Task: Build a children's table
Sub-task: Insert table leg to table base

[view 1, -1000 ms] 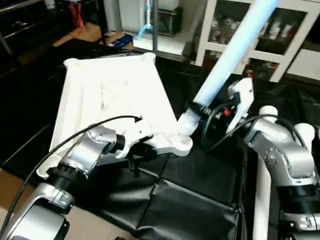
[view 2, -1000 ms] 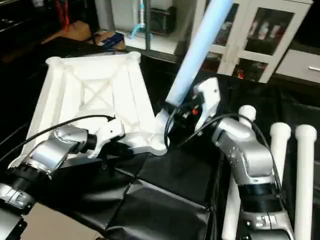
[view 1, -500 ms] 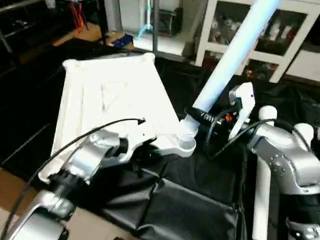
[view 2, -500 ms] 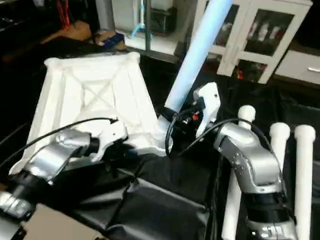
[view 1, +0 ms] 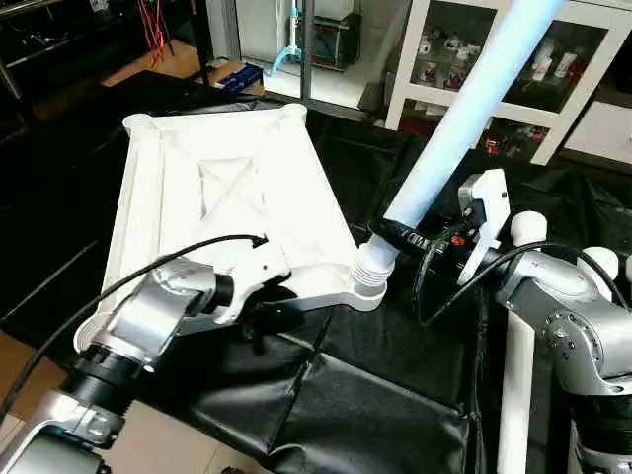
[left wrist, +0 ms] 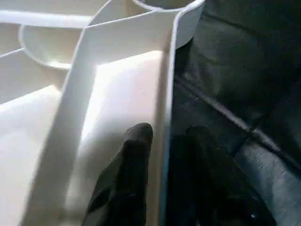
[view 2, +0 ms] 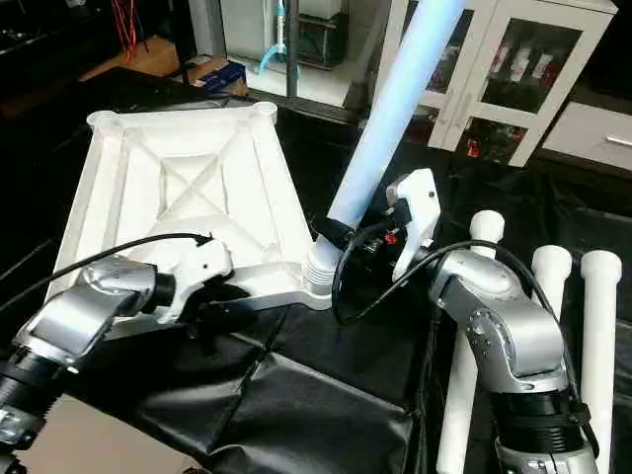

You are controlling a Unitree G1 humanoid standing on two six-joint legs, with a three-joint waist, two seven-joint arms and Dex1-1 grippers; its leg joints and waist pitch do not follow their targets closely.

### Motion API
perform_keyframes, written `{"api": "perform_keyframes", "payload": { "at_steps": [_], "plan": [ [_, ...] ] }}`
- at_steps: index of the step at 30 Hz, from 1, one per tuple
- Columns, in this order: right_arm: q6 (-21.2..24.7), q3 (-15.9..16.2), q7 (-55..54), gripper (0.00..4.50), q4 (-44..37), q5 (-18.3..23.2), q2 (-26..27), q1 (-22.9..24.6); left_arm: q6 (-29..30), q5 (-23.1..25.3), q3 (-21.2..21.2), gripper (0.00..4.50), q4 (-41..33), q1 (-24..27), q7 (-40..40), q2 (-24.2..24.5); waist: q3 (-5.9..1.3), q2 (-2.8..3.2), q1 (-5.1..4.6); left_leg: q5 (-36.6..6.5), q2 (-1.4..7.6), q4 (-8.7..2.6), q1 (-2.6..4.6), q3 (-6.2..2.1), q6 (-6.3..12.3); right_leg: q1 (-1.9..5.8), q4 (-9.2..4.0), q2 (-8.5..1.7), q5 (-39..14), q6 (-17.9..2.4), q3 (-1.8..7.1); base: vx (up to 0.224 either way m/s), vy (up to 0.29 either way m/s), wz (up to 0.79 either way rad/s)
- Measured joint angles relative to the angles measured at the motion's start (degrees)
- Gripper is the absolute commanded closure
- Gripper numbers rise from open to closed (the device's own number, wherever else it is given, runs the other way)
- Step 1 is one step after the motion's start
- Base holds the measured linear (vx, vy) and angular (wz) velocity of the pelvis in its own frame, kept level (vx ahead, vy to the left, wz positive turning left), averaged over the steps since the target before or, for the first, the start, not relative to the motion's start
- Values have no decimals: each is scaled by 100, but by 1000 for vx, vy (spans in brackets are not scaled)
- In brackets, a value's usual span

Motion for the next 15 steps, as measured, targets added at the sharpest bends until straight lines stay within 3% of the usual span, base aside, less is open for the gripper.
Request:
{"api": "perform_keyframes", "payload": {
  "at_steps": [5,6,9,11,15],
  "plan": [
    [61,1,-8,270,-5,19,-5,2,-158,106,-36,290,11,58,72,-26,0,-10,5,-1,0,0,-1,0,0,0,0,0,2,-3,0,0,0,0],
    [65,2,-4,270,-10,21,-6,2,-205,115,-44,318,29,58,77,-32,0,-10,9,-1,0,0,-1,0,1,1,0,0,2,-3,0,0,0,0],
    [80,2,11,270,-11,21,-66,2,-326,131,-39,328,207,-10,178,-137,0,-10,27,0,-1,0,3,0,0,9,0,0,2,-3,2,0,0,0],
    [81,3,20,270,-11,21,-74,2,-459,140,-40,360,338,-47,251,-225,-1,-11,28,0,-1,0,8,1,0,19,0,0,0,0,5,0,0,0],
    [80,3,23,270,-13,19,-90,23,-653,151,-38,372,501,-71,367,-315,-1,-10,22,0,-1,0,19,0,0,33,0,0,-11,18,5,0,0,0]
  ]
}}
